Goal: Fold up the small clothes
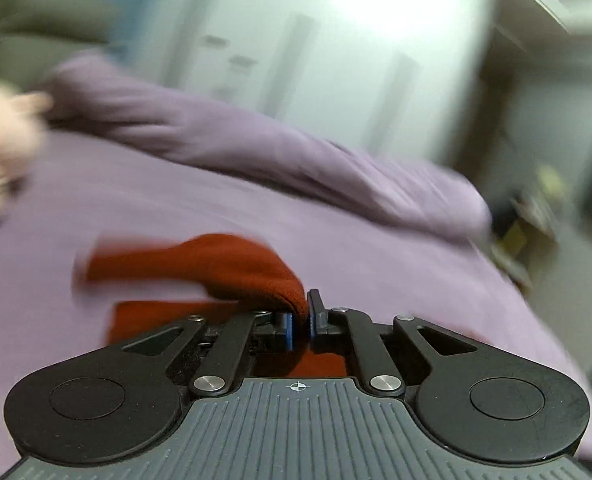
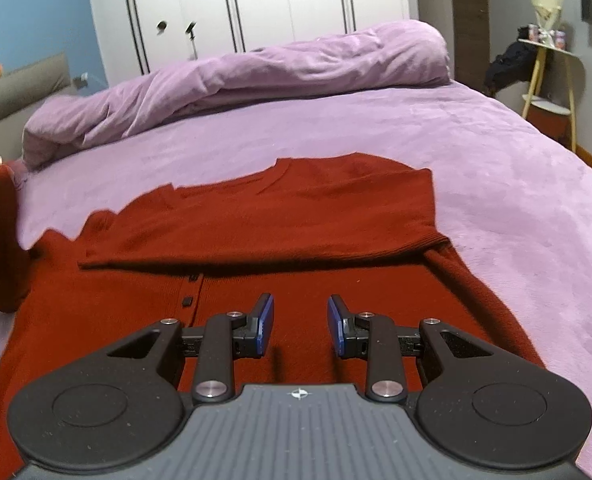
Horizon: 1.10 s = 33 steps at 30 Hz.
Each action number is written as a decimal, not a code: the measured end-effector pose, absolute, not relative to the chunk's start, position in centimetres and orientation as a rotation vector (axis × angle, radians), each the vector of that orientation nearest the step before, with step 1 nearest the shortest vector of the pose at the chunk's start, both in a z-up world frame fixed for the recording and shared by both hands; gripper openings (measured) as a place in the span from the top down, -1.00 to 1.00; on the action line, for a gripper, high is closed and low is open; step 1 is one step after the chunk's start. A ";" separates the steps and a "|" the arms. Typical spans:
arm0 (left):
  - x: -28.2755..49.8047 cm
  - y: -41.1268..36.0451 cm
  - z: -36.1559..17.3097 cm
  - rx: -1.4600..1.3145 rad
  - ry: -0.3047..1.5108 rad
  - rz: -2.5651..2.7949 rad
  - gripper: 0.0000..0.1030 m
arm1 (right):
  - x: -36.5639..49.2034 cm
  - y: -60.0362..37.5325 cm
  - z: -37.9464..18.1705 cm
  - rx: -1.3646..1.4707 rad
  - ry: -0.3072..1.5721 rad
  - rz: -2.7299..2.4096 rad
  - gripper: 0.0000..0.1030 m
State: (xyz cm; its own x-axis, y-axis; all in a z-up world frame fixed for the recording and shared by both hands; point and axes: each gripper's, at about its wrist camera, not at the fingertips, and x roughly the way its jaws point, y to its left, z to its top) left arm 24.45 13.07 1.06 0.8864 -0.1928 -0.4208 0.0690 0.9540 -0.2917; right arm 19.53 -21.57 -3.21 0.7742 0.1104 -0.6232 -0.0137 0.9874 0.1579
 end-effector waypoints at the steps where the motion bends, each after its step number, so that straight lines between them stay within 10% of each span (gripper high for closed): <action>1: 24.8 10.6 0.1 -0.233 0.498 -0.173 0.59 | 19.5 -21.9 -3.1 0.159 0.681 0.069 0.45; 9: 22.8 8.0 -5.4 -0.210 0.669 -0.044 0.12 | 22.1 -23.5 -3.7 0.300 0.771 0.167 0.44; 14: 21.9 11.5 -6.2 -0.220 0.702 0.092 -0.02 | 27.9 -21.7 -4.3 0.547 0.843 0.346 -0.17; 22: 20.2 15.0 -6.8 -0.293 0.718 0.119 -0.07 | 37.3 -15.3 -3.0 0.529 0.902 0.325 -0.16; 25: 19.9 15.2 -7.3 -0.296 0.741 0.122 -0.07 | 39.6 -13.1 -3.8 0.396 0.944 0.242 0.11; 28: 19.7 15.5 -7.5 -0.306 0.751 0.124 -0.07 | 40.3 -12.4 -4.5 0.346 0.925 0.293 0.87; 33: 19.8 15.5 -7.0 -0.302 0.722 0.130 -0.07 | 38.3 -16.0 -1.8 0.467 0.669 0.500 0.89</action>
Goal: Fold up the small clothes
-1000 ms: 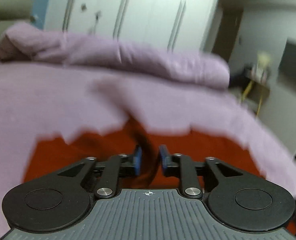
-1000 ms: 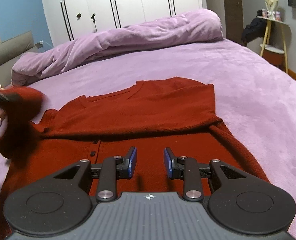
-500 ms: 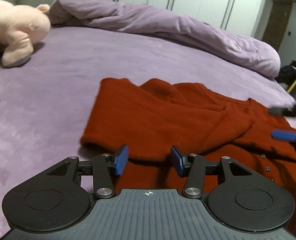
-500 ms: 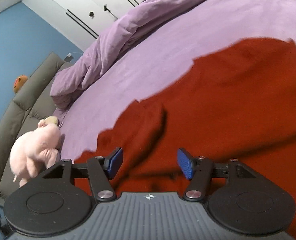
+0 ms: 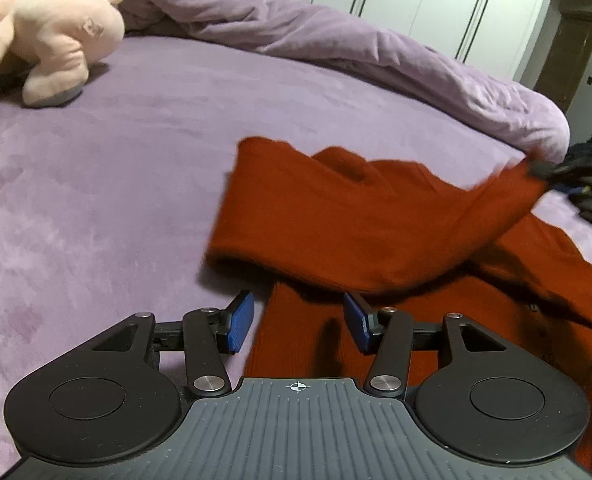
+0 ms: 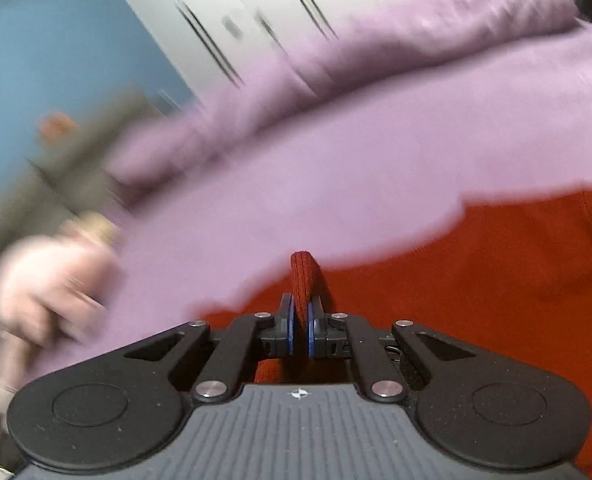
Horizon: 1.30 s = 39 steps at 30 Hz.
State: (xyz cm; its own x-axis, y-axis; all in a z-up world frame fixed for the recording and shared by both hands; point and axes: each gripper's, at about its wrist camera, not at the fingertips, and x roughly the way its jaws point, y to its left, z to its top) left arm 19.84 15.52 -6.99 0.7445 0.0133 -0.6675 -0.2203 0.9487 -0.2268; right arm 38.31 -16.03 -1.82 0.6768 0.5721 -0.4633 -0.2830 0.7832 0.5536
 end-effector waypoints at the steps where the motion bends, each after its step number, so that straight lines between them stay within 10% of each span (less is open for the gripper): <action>1: 19.9 15.5 -6.9 -0.299 0.717 0.128 -0.08 | 37.5 -17.5 -1.1 0.478 0.592 0.552 0.89; 10: 20.8 14.4 -7.6 -0.286 0.748 0.148 -0.10 | 33.9 -27.4 -1.9 0.434 0.718 0.286 0.46; 14: 21.0 14.0 -7.5 -0.264 0.761 0.160 -0.11 | 33.8 -25.1 -3.1 0.518 0.830 0.338 -0.03; 21: 20.5 13.8 -7.1 -0.193 0.759 0.169 -0.15 | 37.8 -20.8 -5.1 0.720 1.064 0.196 0.03; 27: 20.5 14.1 -7.1 -0.203 0.766 0.156 -0.15 | 39.3 -17.4 -5.1 0.548 1.117 0.082 0.81; 35: 20.8 14.1 -6.7 -0.203 0.739 0.154 -0.18 | 34.0 -23.1 -0.6 0.692 0.527 0.535 0.83; 39: 21.3 13.8 -6.8 -0.192 0.746 0.151 -0.18 | 33.3 -26.2 -2.2 0.473 0.651 0.233 0.60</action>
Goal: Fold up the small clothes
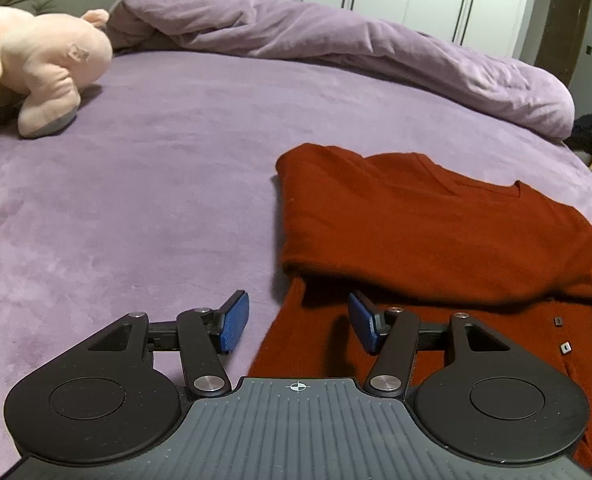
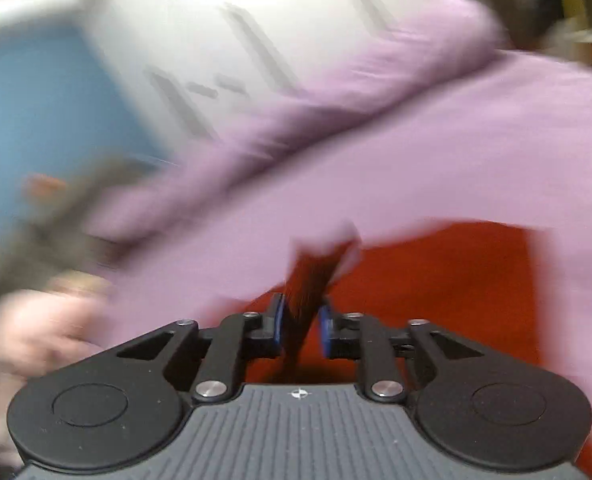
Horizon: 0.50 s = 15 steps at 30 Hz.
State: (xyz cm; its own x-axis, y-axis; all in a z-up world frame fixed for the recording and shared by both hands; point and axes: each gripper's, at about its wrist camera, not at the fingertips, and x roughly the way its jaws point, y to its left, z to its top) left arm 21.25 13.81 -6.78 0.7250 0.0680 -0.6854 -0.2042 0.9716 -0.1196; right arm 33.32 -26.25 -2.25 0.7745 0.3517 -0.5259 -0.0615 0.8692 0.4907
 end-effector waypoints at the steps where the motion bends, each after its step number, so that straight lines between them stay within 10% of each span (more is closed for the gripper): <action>1: 21.3 13.7 -6.8 -0.188 0.743 0.152 -0.18 | 33.2 -27.5 -3.0 0.487 0.697 0.171 0.58; 5: 21.8 13.2 -6.7 -0.184 0.749 0.147 -0.18 | 33.3 -29.7 -4.8 0.626 0.787 0.130 0.11; 15: 22.1 11.5 -6.3 -0.095 0.758 0.145 -0.22 | 37.9 -25.7 -6.4 0.731 1.008 0.076 0.12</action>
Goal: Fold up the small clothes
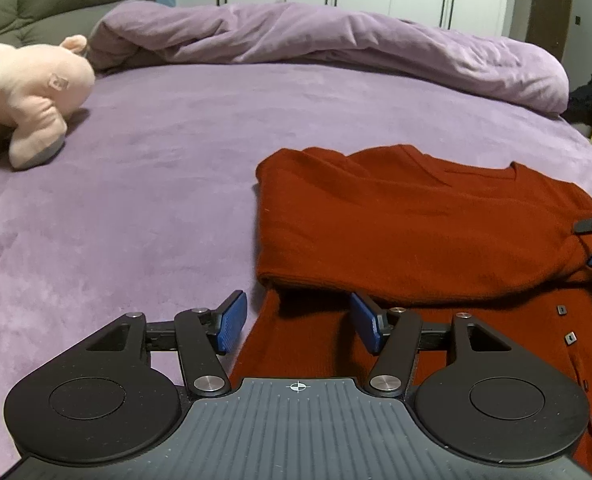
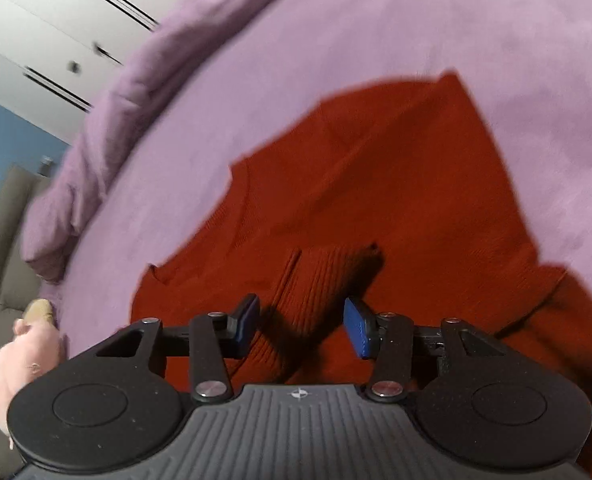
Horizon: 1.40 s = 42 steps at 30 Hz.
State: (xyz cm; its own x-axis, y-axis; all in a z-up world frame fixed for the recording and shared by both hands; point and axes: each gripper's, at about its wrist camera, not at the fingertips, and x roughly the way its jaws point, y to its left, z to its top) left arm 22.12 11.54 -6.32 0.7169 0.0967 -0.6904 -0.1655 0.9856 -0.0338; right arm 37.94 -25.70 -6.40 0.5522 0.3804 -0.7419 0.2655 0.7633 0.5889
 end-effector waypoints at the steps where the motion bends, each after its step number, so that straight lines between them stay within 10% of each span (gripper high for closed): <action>1: 22.2 11.4 -6.2 -0.095 0.757 0.138 -0.23 | 38.3 -24.9 -6.1 0.679 1.011 0.067 0.31; 2: 22.2 11.4 -6.2 -0.093 0.756 0.134 -0.23 | 38.5 -23.9 -5.7 0.600 1.006 0.059 0.80; 10: 22.7 11.3 -5.1 -0.087 0.722 0.130 -0.25 | 35.8 -26.0 -0.6 0.553 0.514 0.387 0.84; 22: 25.1 8.9 -4.7 -0.064 0.713 0.111 -0.26 | 33.6 -33.5 -5.5 0.641 0.756 0.170 0.10; 30: 26.4 7.3 -4.8 -0.019 0.716 0.099 -0.27 | 38.8 -30.8 -5.4 0.702 0.924 0.016 0.10; 33: 26.9 6.7 -5.0 -0.007 0.728 0.089 -0.27 | 39.8 -28.6 -5.2 0.612 0.962 -0.056 0.23; 36: 27.2 6.5 -5.1 0.001 0.740 0.087 -0.27 | 40.6 -27.0 -5.7 0.528 1.006 -0.093 0.78; 42: 26.8 7.6 -4.9 0.003 0.724 0.105 -0.36 | 38.0 -29.4 -3.2 0.554 0.694 0.080 0.84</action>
